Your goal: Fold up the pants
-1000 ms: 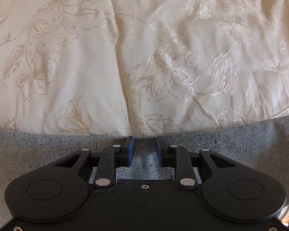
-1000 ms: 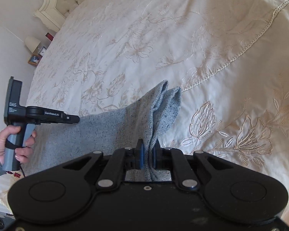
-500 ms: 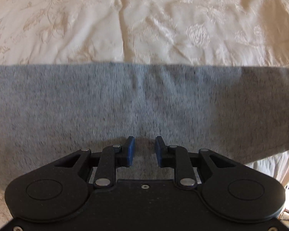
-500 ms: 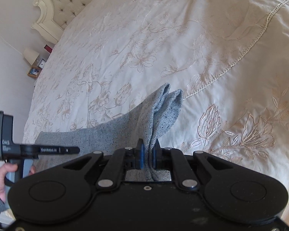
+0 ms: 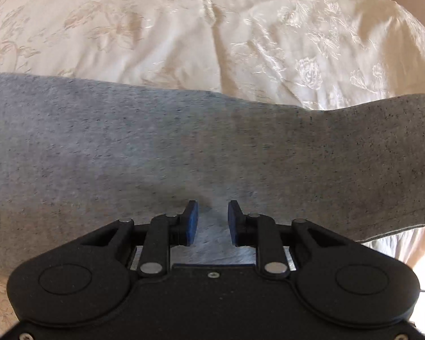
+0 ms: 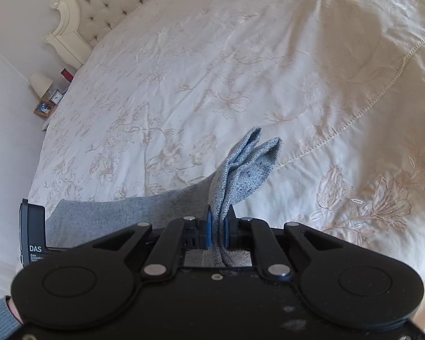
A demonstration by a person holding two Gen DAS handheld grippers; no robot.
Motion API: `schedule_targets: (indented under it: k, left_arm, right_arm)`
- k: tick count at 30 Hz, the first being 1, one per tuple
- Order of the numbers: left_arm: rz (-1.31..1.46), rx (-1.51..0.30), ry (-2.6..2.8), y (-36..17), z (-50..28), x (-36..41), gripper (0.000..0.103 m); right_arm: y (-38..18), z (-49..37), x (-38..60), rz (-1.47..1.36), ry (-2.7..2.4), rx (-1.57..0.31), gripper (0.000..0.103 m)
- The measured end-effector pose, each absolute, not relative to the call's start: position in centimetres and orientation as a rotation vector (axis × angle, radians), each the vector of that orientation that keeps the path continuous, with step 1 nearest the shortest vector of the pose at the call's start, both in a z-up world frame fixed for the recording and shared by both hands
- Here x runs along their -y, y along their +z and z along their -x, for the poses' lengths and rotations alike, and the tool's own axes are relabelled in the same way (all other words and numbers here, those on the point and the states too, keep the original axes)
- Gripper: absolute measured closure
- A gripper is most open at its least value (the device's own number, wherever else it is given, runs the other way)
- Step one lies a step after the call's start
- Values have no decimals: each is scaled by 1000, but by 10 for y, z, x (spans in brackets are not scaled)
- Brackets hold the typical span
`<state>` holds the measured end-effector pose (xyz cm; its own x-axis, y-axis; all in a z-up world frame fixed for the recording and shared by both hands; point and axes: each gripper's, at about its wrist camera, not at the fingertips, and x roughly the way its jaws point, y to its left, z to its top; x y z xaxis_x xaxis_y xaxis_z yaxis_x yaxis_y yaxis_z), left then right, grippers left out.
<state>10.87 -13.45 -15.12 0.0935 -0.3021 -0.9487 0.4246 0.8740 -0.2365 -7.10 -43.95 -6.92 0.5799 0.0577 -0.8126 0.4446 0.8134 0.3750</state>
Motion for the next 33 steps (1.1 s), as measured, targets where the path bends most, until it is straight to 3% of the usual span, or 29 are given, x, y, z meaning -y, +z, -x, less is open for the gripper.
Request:
schedule_targets:
  k: [9, 17, 19, 25, 33]
  left_arm:
    - [-21, -1389, -450, -150, -129, -8, 73]
    - [-58, -1365, -408, -147, -151, -85, 73]
    - [-55, -1365, -406, -144, -154, -98, 73]
    - [-44, -1323, -455, -127, -159, -88, 74]
    - [-31, -1195, -544, -92, -158, -29, 73]
  right_arm:
    - [-24, -3, 298, -500, -87, -886, 93]
    - [-107, -78, 146, -374, 41, -1030, 93]
    - [-130, -87, 119, -330, 60, -1055, 89]
    - [-144, -89, 83, -278, 142, -1090, 78]
    - [-111, -70, 164, -356, -78, -999, 72]
